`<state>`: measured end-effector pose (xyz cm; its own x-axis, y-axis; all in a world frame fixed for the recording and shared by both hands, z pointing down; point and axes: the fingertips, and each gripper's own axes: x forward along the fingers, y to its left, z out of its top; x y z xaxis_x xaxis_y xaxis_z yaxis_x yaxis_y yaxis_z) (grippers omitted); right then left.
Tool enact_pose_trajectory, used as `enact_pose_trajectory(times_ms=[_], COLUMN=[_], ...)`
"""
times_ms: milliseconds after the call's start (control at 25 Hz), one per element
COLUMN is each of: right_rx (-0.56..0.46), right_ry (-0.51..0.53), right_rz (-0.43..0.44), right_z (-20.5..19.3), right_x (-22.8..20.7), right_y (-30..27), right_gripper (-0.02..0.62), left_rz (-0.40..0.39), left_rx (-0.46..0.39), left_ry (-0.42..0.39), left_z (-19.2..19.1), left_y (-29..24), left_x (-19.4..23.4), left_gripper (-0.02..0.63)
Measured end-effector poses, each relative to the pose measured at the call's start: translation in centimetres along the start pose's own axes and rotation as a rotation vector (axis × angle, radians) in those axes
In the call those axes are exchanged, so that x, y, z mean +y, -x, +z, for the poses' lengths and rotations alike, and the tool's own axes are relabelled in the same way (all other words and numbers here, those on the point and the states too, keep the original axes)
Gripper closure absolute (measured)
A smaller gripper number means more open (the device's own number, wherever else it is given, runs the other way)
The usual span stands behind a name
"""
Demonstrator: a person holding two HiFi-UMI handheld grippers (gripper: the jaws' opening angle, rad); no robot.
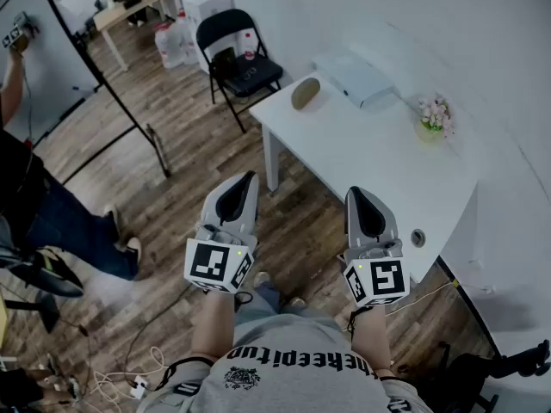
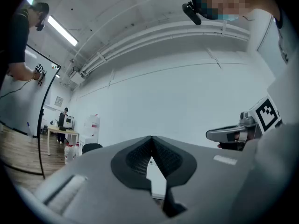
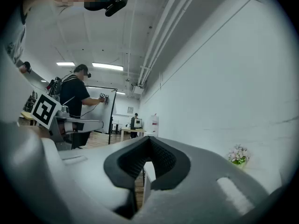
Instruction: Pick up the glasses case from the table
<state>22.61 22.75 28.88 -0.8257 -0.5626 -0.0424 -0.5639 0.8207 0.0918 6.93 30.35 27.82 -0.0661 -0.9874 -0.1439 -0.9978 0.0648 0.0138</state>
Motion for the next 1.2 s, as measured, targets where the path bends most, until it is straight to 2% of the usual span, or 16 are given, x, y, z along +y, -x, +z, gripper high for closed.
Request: enact_pose_trajectory(times_ms=[560,920,1200], right_rx=[0.013,-0.029,-0.027], right_ry=[0.002,-0.027,-0.018], right_rz=[-0.026,-0.07,-0.088], right_z=[-0.2,0.4,0.1], right_x=[0.6,0.9,1.8], right_y=[-3.6,-6.4,-8.6], right_gripper=[0.592,0.592,0.591], left_rz=[-0.024,-0.042,-0.082], left_rx=[-0.006,-0.01,-0.014], left_ry=[0.011,-0.001,-0.003], left_z=[-0.3,-0.6,-0.9], left_y=[-2.2,-3.8,-5.0], left_x=[3.2,6.4,8.3], left_gripper=[0.588,0.587,0.588])
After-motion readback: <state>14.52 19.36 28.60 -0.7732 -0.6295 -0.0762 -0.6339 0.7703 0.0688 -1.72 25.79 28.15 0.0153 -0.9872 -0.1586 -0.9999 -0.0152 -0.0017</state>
